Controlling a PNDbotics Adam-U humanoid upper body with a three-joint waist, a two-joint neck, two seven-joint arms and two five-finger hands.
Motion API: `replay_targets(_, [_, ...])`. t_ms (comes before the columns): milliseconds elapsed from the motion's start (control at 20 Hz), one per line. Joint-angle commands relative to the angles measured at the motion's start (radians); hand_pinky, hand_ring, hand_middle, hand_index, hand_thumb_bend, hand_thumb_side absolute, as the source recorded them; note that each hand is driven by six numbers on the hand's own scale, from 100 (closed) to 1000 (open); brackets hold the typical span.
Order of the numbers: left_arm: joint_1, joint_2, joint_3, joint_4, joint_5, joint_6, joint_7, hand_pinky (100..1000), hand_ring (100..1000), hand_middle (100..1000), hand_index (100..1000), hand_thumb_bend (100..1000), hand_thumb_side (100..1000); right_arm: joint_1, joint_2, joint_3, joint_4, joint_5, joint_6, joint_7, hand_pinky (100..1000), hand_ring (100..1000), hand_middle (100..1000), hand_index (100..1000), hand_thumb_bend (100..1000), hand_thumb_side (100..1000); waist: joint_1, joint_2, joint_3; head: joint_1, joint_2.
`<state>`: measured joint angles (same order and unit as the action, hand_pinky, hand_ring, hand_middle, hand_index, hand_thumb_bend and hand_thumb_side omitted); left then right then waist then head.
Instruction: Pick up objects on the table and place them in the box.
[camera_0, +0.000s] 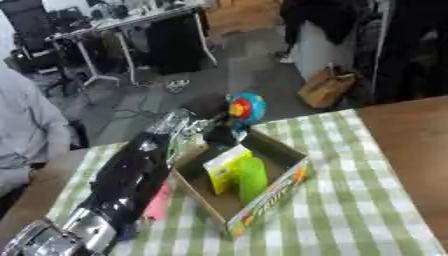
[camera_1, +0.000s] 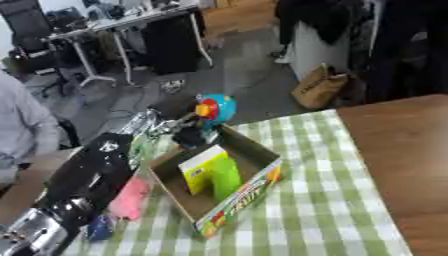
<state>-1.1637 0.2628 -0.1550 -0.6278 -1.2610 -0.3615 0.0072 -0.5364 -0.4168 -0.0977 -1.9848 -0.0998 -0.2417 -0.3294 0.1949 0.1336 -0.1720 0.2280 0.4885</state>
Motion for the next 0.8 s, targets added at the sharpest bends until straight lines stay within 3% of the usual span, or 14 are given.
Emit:
replay_targets(50, [-0.011,0.013,0.029,0.013,-0.031,-0.005,0.015,100,100,100,186,100,808,-0.021,-0.004,0.001,-0.015,-0.008,-0.001,0.005,819,891,821,937,100,1000,0.006,0.006,0.0,0.005,-0.004])
replay_targets(350, [-0.005,0.01,0.06,0.042,0.021,0.033,0.027,100,100,100,227,100,841,-0.028,-0.002,0.001,-0.015,-0.011,-0.005,0.007,819,891,821,937,100,1000,0.006,0.012,-0.014,0.011,-0.008])
replay_targets(500, [-0.004,0.013,0.061,0.039,0.003,0.073,0.044,100,100,105,327,100,859,-0.03,-0.001,0.002,-0.015,-0.012,-0.005,0.009,820,891,821,937,100,1000,0.008,0.015,-0.015,0.011,-0.016])
replay_targets(600, [-0.003,0.013,0.064,0.042,-0.019,0.103,0.055,100,100,161,396,100,892,-0.032,-0.001,0.001,-0.015,-0.013,-0.005,0.009,820,892,821,937,100,1000,0.007,0.016,-0.015,0.009,-0.018])
replay_targets(650, [-0.003,0.014,0.065,0.042,-0.03,0.111,0.06,100,105,253,483,100,913,-0.032,-0.001,0.001,-0.015,-0.013,-0.005,0.009,820,892,821,938,100,1000,0.006,0.017,-0.015,0.01,-0.019])
replay_targets(700, [-0.002,0.014,0.066,0.042,-0.04,0.116,0.064,100,119,265,499,100,911,-0.032,-0.001,0.001,-0.015,-0.014,-0.005,0.009,820,892,821,938,100,1000,0.006,0.018,-0.016,0.01,-0.019])
replay_targets(750, [-0.002,0.015,0.067,0.04,-0.051,0.122,0.073,100,221,349,576,100,899,-0.031,0.0,0.0,-0.015,-0.014,-0.005,0.009,820,892,821,938,100,1000,0.005,0.018,-0.016,0.011,-0.021])
replay_targets(800, [-0.001,0.014,0.068,0.039,-0.061,0.127,0.084,119,246,366,591,100,899,-0.031,0.0,0.0,-0.015,-0.014,-0.005,0.009,820,892,821,938,100,1000,0.005,0.018,-0.016,0.011,-0.022])
